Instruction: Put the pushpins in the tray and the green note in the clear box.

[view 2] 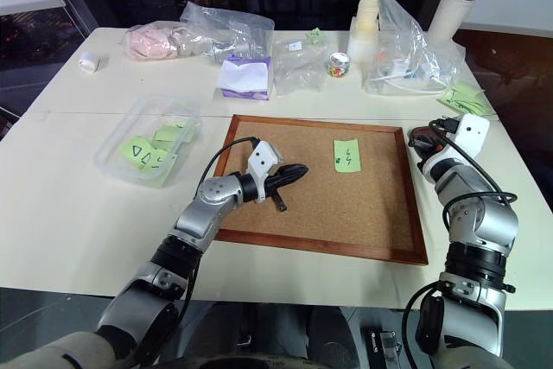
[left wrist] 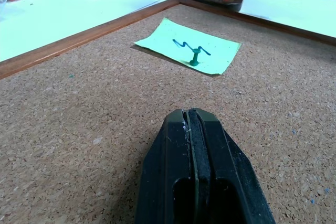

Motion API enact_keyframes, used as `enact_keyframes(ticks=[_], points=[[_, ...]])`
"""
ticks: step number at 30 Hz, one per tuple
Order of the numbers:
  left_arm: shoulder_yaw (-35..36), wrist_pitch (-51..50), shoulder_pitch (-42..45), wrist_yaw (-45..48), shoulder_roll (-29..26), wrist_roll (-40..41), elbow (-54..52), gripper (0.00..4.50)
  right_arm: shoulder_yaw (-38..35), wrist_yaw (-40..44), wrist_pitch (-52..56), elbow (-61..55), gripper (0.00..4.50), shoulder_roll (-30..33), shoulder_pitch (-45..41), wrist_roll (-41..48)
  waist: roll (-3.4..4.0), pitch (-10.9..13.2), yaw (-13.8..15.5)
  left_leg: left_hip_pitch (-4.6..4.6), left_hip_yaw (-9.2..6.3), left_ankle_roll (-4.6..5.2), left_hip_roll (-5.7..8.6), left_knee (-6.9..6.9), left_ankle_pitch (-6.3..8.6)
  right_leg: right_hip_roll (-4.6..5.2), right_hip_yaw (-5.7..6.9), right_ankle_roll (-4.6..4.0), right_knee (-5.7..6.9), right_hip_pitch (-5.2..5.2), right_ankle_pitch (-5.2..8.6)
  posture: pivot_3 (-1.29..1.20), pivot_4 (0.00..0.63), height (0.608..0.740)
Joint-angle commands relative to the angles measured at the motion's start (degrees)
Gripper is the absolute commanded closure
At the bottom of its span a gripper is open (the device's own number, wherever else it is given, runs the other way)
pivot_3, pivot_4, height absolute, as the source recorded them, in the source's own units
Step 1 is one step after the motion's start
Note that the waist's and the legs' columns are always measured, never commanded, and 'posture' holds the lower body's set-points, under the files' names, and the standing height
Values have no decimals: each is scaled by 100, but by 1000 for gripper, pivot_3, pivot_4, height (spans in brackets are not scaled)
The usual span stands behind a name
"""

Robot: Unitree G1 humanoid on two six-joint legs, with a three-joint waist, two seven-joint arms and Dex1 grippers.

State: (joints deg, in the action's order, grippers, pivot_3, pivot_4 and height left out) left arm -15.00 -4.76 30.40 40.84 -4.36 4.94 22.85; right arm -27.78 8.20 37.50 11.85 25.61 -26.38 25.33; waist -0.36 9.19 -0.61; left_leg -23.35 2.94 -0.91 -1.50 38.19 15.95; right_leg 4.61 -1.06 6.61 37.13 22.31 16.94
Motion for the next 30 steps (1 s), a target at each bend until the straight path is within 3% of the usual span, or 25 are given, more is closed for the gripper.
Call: enact_keyframes(ticks=[1,4,10,16,22,30], points=[[-56,-122,-118,-101,-48,-167,232,4500,-186,-186,-345,206,4204,40,-262,-44,0,0,-2,0,-1,0,0,0,0,0,0,0,0,0,0,0,150,740],[-41,-141,-136,-117,-65,-163,187,4500,-255,-267,-476,451,3108,42,-362,-20,0,0,-4,0,0,0,-1,0,0,-1,0,0,0,0,0,0,150,740],[-47,-159,-164,-137,-77,-165,130,4500,-215,-276,-561,579,47,54,-391,19,1,0,-10,0,0,0,-2,0,0,-1,-1,0,0,1,0,0,150,740],[-36,-169,-182,-128,-78,-178,99,4500,48,289,-139,-293,47,90,-63,338,1,-1,-10,0,0,0,-3,-1,0,-1,-1,0,0,1,0,0,150,740],[-19,-210,-152,-99,-66,-153,61,4500,1061,1359,535,-2167,47,269,769,737,3,-2,-9,0,-4,0,-6,-3,0,-4,0,0,0,1,0,0,150,740],[-46,-197,-135,-54,-66,-164,64,4500,1968,1778,278,-2589,47,382,941,274,1,-1,-5,-1,-7,1,-4,-2,1,-5,2,-1,-3,1,0,0,150,740]])
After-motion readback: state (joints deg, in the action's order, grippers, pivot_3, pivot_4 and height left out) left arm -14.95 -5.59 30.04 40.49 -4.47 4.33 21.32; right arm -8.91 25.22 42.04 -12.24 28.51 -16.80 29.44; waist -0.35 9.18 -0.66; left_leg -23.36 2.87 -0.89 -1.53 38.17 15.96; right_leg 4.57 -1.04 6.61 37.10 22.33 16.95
